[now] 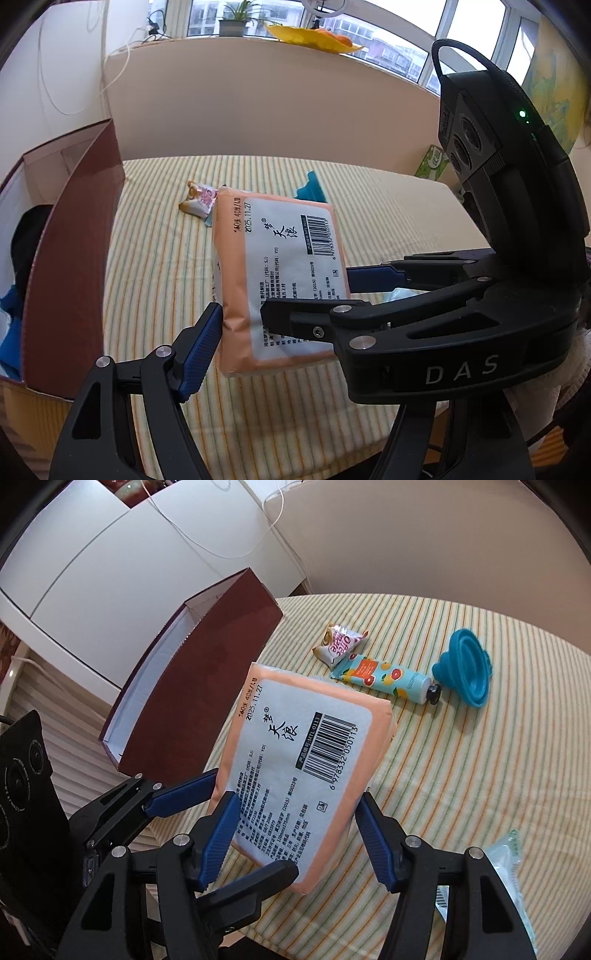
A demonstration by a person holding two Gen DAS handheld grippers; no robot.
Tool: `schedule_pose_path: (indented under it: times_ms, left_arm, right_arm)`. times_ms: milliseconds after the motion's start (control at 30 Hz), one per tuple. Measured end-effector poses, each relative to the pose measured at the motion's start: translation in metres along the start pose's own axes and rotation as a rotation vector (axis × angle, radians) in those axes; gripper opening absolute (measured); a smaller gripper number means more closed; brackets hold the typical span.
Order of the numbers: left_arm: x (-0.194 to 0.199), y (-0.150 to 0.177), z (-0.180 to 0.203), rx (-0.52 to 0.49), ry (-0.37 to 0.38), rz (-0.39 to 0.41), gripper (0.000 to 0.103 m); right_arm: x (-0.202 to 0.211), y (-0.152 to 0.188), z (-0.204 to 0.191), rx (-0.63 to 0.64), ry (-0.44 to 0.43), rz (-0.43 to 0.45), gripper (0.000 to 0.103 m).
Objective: Organize soft objects
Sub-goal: 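Carry the tissue pack into the shoebox and open both tools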
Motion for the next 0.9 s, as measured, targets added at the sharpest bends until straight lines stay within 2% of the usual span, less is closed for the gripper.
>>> schedule_pose_path:
  times_ms: [200,433,633,900]
  left_arm:
    - [0.015,-0.012,0.005,-0.016,0.005,0.040,0.072]
    - [0.050,-0.033,-0.005,-0.021,-0.018,0.128,0.072]
    - [0.078,-0.045,-0.033,-0.010,-0.069,0.188,0.072]
    - [0.109,-0.051,-0.079,0.032,-0.164,0.231,0.072]
  right_arm:
    - [0.015,-0.011,-0.012,0.030,0.005,0.024,0.061]
    - [0.028,-0.035,-0.048,0.105,-0.020,0.064,0.061]
    - [0.023,-0.051,-0.087,0.166,-0.060,0.080,0.061]
    - [-0.007,-0.072,-0.147,0.241,-0.123,0.083,0.061]
Point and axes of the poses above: each gripper's, at about its wrist camera, not at the fingertips, and x roughly against the way its jaws point, z to its right, y to its underside, the point moved 7 cm from there along -x, roughly the way its jaws point, and after that the axes turned 12 degrees about z, right-handed, at the moved point
